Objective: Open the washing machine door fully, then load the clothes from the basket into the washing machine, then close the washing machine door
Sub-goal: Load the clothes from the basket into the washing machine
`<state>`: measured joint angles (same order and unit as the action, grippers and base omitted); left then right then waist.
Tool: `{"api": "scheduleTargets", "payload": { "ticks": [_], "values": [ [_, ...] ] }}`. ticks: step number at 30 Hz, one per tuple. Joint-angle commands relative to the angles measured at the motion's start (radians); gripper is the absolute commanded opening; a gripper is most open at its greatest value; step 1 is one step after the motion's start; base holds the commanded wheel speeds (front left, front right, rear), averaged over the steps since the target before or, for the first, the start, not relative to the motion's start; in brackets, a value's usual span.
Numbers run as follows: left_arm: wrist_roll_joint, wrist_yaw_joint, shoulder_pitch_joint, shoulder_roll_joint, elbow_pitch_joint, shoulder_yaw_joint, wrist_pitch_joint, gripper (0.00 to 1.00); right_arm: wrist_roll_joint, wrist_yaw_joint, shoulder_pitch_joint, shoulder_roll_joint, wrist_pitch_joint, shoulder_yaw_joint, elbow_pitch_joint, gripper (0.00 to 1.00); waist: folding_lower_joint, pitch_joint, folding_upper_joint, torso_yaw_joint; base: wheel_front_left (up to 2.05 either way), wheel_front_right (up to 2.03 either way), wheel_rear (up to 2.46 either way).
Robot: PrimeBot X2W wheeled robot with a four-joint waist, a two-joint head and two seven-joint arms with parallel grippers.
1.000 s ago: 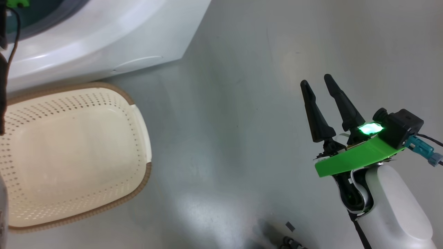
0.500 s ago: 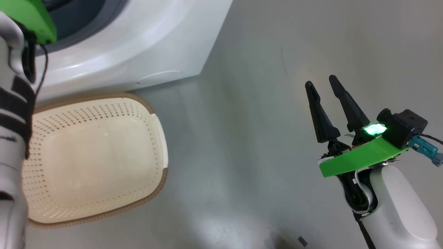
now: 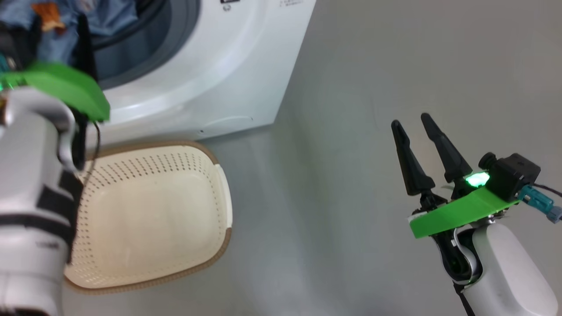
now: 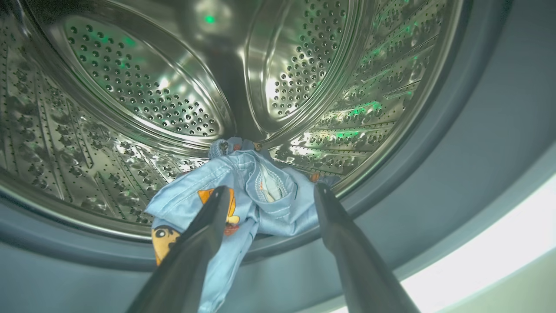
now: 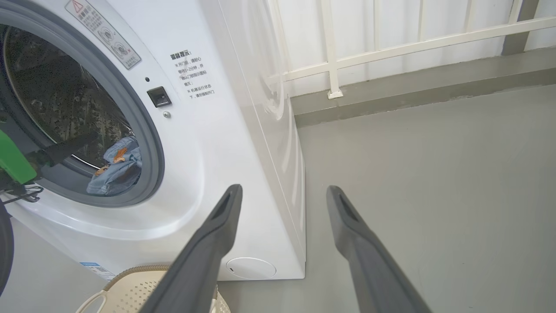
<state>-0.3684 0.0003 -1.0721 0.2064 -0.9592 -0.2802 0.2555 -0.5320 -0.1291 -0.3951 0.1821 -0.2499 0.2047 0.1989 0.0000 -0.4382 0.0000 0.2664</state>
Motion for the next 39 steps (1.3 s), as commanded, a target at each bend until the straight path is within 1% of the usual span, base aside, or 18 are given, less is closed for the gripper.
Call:
{"api": "scheduleTargets", "payload": {
  "ticks": [1,6,7,15,21,25,31,39],
  "values": [
    [-0.007,0.010,0.065,0.040,0.079,0.028,0.006,1.00,0.010,-0.002,0.028,0.011,-0.012,0.016,-0.017,1.00,0.0000,0.050,0.0000,-0.026,0.00,0.00,0.00],
    [-0.014,0.029,0.233,0.044,0.233,0.050,0.006,1.00,0.011,-0.002,0.046,0.026,-0.012,0.022,-0.008,1.00,0.0000,0.107,0.0000,-0.047,0.00,0.00,0.00],
    [-0.014,0.029,0.233,0.044,0.233,0.050,0.006,1.00,0.011,-0.002,0.046,0.026,-0.012,0.022,-0.008,1.00,0.0000,0.107,0.0000,-0.047,0.00,0.00,0.00],
    [-0.037,0.056,0.459,0.059,0.421,0.077,0.006,1.00,0.013,-0.002,0.080,0.047,-0.012,0.028,0.006,1.00,0.0000,0.190,0.0000,-0.078,0.00,0.00,0.00],
    [-0.046,0.083,0.588,0.073,0.539,0.087,0.005,1.00,0.011,-0.002,0.094,0.055,-0.012,0.036,0.005,1.00,0.0000,0.215,0.0000,-0.083,0.00,0.00,0.00],
    [-0.058,0.103,0.670,0.071,0.608,0.099,0.006,1.00,0.010,-0.002,0.101,0.059,-0.012,0.033,0.002,1.00,0.0000,0.219,0.0000,-0.085,0.00,0.00,0.00],
    [-0.072,0.129,0.728,0.072,0.681,0.109,-0.006,1.00,0.010,-0.002,0.107,0.064,-0.012,0.020,-0.005,1.00,0.0000,0.210,0.0000,-0.093,0.00,0.00,0.00],
    [-0.072,0.148,0.732,0.086,0.724,0.112,-0.026,1.00,0.010,-0.002,0.096,0.060,-0.012,0.020,-0.012,1.00,0.0000,0.188,0.0000,-0.084,0.00,0.00,0.00]
  ]
}}
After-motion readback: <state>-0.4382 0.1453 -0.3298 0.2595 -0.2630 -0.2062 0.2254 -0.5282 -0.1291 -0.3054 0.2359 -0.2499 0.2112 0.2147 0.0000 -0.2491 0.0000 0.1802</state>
